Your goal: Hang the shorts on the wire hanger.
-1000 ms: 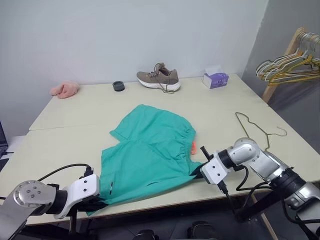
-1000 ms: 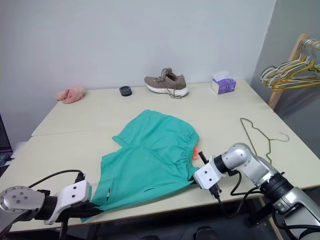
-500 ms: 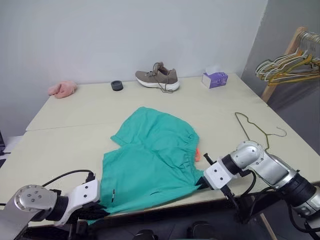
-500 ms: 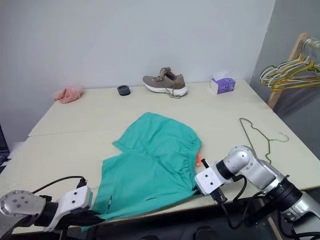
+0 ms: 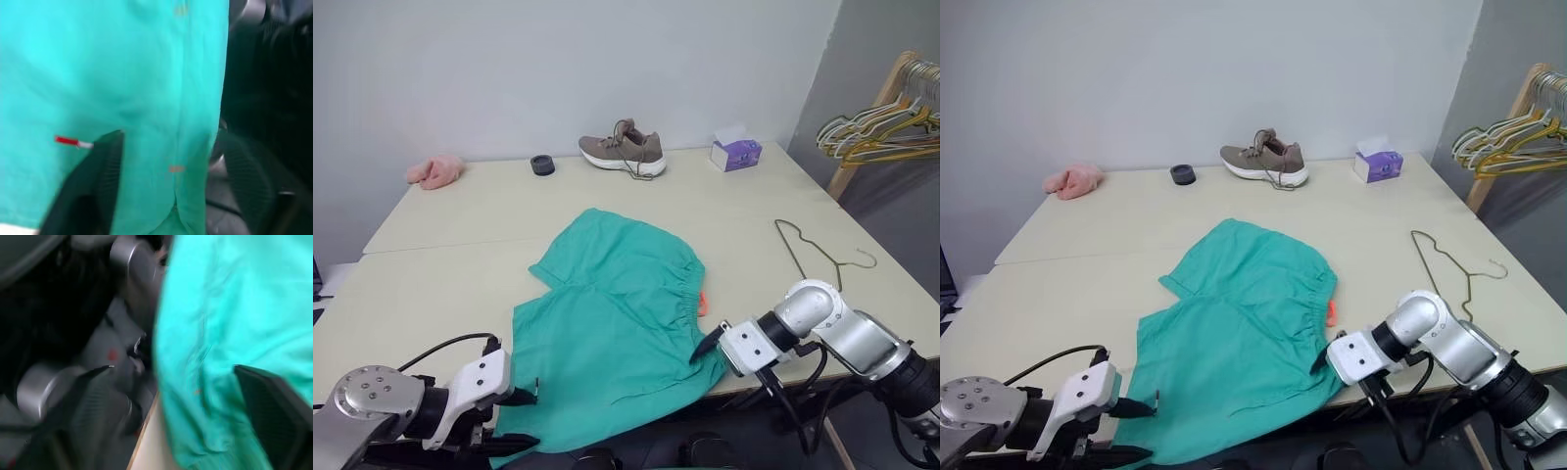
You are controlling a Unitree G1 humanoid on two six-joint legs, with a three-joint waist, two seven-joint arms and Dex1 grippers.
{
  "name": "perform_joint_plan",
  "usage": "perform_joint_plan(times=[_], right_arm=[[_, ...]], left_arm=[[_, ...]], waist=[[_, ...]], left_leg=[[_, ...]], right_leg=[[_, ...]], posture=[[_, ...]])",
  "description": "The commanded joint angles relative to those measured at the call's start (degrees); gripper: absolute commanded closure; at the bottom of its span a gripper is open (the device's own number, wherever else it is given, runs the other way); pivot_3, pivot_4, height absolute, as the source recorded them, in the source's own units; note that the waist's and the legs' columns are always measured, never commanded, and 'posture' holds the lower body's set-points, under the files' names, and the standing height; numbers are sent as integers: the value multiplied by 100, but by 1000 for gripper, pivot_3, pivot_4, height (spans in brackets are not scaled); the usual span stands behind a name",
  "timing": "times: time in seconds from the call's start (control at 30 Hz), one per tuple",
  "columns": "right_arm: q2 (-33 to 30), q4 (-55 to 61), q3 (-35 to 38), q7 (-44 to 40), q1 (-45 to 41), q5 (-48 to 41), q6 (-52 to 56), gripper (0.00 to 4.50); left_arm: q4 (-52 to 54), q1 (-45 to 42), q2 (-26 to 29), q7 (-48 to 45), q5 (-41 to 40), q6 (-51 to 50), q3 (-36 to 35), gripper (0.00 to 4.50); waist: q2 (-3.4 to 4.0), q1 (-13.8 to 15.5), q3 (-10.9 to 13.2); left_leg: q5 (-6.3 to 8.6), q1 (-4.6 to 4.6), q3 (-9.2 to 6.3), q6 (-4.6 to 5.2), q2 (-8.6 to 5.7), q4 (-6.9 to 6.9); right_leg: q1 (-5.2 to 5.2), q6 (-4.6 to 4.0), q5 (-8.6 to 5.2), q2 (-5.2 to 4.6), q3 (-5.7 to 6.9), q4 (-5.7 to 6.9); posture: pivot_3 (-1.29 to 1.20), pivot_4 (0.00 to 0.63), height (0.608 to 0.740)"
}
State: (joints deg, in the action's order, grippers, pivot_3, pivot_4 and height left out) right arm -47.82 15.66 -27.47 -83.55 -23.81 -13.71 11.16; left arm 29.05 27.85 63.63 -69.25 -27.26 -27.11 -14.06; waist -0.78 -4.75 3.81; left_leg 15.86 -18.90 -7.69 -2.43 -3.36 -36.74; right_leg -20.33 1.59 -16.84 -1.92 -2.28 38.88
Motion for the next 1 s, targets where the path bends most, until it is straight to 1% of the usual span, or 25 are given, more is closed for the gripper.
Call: perform_joint_plan(times=[0.03, 0.17, 0.3, 0.4, 0.53, 0.6, 0.63, 0.67, 0.73, 0.83, 1.0], right_arm=[[138, 254, 665, 329, -87, -687, 809, 0], [614, 127, 1603, 1413, -54, -1192, 1560, 0], [1157, -129, 2580, 2766, 63, -1319, 2006, 0], [1369, -405, 3169, 3608, 263, -1126, 1973, 0], [1453, -865, 3832, 4586, 548, -872, 1975, 0], [1484, -1106, 4000, 5016, 603, -663, 1901, 0], [1480, -1263, 4051, 5366, 630, -422, 1881, 0], [1478, -1421, 4094, 5622, 657, -240, 1808, 0], [1463, -1671, 4120, 5918, 705, 20, 1656, 0], [1379, -2135, 4042, 6072, 676, 284, 1541, 0], [1322, -3070, 4020, 6012, 413, 347, 1667, 0]], left_arm=[[152, -348, -173, 103, -294, -74, -276, 94], [54, -1424, -937, 795, -375, 119, -123, 42], [-116, -2358, -1491, 1295, -123, 288, 195, 42], [-266, -2870, -1659, 1365, -57, 294, 427, 42], [-464, -3433, -1649, 1131, -227, 107, 711, 42], [-468, -3602, -1558, 919, -501, -183, 774, 42], [-462, -3699, -1494, 775, -615, -299, 813, 42], [-473, -3801, -1440, 664, -678, -381, 851, 42], [-545, -4000, -1373, 523, -708, -433, 919, 42], [-658, -4304, -1395, 486, -729, -493, 990, 42], [-632, -4642, -1431, 494, -676, -557, 1131, 42]], waist=[[-4, 2, 6], [-8, 14, 16], [-13, 11, 12], [-15, 0, 10], [-13, -42, 6], [-8, -100, -1], [-8, -158, -1], [-8, -190, -1], [-5, -273, -1], [-1, -406, -3], [5, -564, -7]], left_leg=[[0, 0, -1, 0, 0, 0], [1, -2, -2, -1, -1, -2], [2, -7, -1, -2, -3, -3], [3, -16, 3, 0, -5, -4], [9, -40, 12, 6, -5, -7], [9, -74, 18, 6, -6, -14], [8, -104, 22, 6, -6, -23], [8, -112, 24, 6, -6, -23], [8, -110, 23, 6, -6, -21], [8, -106, 25, 7, -3, -20], [7, -99, 30, 9, -2, -25]], right_leg=[[0, 0, 0, 0, 1, 0], [0, 5, 3, 0, 1, -3], [-1, 11, 7, 0, -3, -11], [-6, 18, 12, 0, -7, -22], [-25, 19, 12, 0, -12, -31], [-61, 22, 16, 0, -19, -23], [-97, 13, 25, 0, -22, -8], [-105, 0, 34, 0, -25, -1], [-106, -1, 34, 1, -24, 1], [-103, 23, 20, 8, -27, 1], [-94, 30, 21, 17, -34, 1]], posture=[[-112, 0, 740], [-126, 0, 740], [-156, 0, 740], [-181, 0, 740], [-212, 0, 740], [-220, 0, 740], [-227, 0, 740], [-229, 0, 740], [-234, 0, 740], [-235, 0, 740], [-229, 0, 740]])
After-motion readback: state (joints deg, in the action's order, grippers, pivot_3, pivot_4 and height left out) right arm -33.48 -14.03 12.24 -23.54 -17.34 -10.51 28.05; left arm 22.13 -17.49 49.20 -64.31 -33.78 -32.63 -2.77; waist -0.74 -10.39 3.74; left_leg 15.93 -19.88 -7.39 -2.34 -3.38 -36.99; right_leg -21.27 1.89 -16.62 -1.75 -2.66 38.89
